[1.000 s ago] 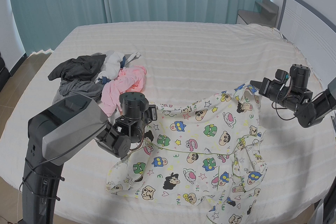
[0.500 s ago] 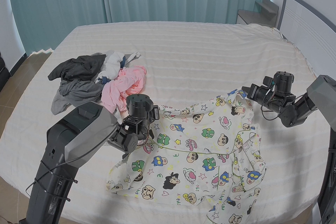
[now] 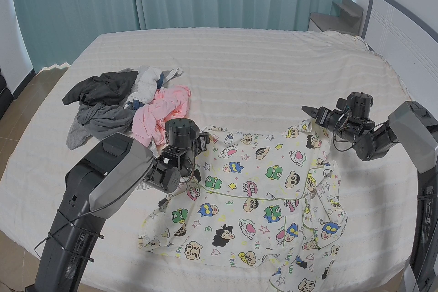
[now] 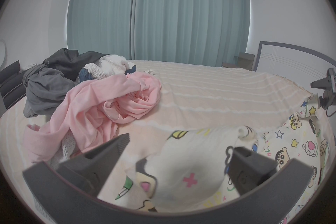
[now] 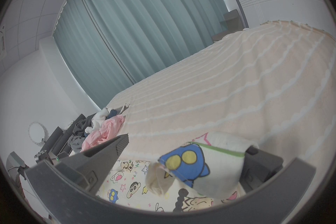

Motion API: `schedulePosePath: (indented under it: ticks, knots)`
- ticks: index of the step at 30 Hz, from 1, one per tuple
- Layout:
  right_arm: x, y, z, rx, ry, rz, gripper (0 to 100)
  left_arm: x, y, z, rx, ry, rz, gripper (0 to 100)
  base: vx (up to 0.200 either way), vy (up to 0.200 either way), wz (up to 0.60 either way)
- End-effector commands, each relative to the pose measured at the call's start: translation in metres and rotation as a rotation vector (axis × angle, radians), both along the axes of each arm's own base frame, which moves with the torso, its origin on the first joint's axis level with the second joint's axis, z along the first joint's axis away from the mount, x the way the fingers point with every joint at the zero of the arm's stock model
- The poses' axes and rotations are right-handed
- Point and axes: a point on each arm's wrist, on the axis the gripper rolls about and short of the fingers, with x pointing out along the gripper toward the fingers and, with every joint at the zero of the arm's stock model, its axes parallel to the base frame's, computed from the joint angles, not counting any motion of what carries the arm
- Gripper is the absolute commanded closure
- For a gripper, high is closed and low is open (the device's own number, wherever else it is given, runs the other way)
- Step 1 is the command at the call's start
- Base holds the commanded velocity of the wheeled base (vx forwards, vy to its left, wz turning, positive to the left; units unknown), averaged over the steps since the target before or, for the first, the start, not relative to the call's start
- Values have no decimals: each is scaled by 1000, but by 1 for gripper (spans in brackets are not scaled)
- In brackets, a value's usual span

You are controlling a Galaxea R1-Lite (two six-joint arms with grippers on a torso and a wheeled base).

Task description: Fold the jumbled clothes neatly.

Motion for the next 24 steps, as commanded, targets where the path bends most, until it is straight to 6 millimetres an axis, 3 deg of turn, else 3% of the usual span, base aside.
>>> schedulePosePath:
  ticks: [1, 3, 7, 18, 21, 24]
  knots:
    - [6, 0, 8, 43, -23, -13, 0, 5, 6, 3, -5, -13, 17, 0, 0, 0, 0]
    - [6, 3, 12, 97, -7, -13, 0, 7, 10, 5, -7, -18, 24, 0, 0, 0, 0]
    - [7, 3, -3, 71, 150, -25, 0, 10, 15, 6, -9, -24, 37, 0, 0, 0, 0]
    - [28, 4, 39, 232, 47, -96, 0, 17, 30, 12, -11, -44, 88, 0, 0, 0, 0]
    - [37, 5, 28, 230, 147, -112, 0, 17, 31, 9, -7, -39, 100, 0, 0, 0, 0]
    - [43, 5, 29, 251, 192, -142, 0, 17, 31, 10, -5, -41, 104, 0, 0, 0, 0]
